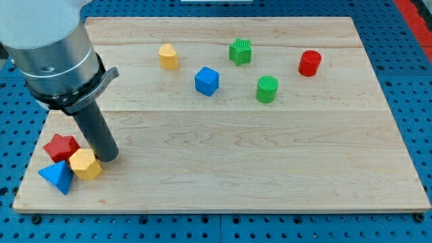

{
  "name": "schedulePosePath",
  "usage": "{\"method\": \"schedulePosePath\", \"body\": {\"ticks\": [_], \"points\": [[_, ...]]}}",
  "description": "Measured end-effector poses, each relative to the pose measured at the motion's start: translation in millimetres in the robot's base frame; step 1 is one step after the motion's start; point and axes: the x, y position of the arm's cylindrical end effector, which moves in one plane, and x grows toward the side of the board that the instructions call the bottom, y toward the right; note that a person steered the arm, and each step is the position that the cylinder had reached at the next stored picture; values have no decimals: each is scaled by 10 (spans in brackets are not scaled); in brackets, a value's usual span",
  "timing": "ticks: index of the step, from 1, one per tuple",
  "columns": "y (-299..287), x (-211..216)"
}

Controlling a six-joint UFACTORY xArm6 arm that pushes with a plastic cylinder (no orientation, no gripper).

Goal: Place the green circle parallel to the right of yellow hexagon

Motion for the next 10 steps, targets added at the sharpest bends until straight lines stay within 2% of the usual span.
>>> {"method": "schedulePosePath", "body": {"ticks": [1, 3, 4, 5, 7, 8, 10], "points": [[122, 8], [2514, -360], [3023, -1037], [2960, -1592], [2133, -1161], [2026, -747], [1819, -179]]}}
